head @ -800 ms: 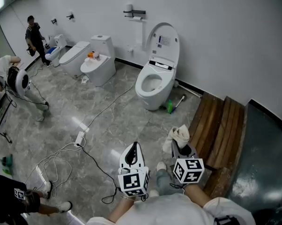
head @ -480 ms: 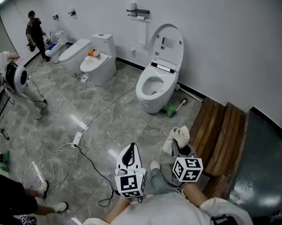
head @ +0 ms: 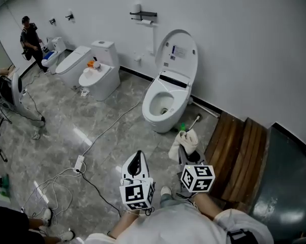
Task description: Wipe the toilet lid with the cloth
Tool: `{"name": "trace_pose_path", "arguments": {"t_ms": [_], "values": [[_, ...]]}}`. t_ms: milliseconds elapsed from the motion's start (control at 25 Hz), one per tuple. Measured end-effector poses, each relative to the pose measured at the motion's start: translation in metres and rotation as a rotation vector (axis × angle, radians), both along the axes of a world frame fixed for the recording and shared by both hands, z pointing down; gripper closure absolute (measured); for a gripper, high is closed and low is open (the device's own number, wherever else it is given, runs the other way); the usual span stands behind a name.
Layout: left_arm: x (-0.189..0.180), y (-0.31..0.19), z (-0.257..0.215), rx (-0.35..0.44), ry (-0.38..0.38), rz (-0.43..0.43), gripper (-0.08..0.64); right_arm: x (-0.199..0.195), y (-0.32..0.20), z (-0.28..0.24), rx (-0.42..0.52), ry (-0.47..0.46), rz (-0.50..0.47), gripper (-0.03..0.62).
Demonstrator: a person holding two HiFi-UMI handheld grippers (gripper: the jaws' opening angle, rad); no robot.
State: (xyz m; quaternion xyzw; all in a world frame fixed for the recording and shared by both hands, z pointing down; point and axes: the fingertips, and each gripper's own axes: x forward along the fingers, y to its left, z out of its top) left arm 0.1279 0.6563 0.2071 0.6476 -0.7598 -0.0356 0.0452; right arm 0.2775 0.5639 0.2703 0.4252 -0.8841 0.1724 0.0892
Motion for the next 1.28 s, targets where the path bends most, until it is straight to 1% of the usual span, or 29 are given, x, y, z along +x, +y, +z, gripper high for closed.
{"name": "trace_pose_path", "arguments": {"t_ms": [160,320,440,600,840,920,1040,1280], "values": [[-0.012,-0.060,-0.004,0.015,0.022,0.017,0.566,-0.004,-0.054,-0.005,0.004,-0.005,0.021,0.495],[-0.011,-0.111,0.009,-0.018,0.049,0.053,0.566,-0.001,-0.099,-0.001,-0.012,-0.007,0.049,0.495],[-0.009,-0.142,0.014,-0.041,0.051,0.090,0.566,0.002,-0.124,0.005,-0.038,-0.006,0.083,0.495],[-0.012,-0.184,0.016,-0.048,0.062,0.130,0.566,0.008,-0.149,0.016,-0.071,0.003,0.127,0.495],[-0.025,-0.265,0.022,-0.047,0.048,0.213,0.566,-0.002,-0.199,0.029,-0.089,-0.009,0.203,0.495],[-0.034,-0.298,0.020,-0.047,0.043,0.246,0.566,-0.012,-0.222,0.031,-0.102,-0.016,0.233,0.495],[-0.053,-0.347,0.009,-0.040,0.024,0.297,0.566,-0.039,-0.259,0.028,-0.113,-0.020,0.260,0.495],[-0.110,-0.445,-0.016,-0.025,-0.007,0.374,0.566,-0.115,-0.349,0.005,-0.092,-0.053,0.293,0.495]]}}
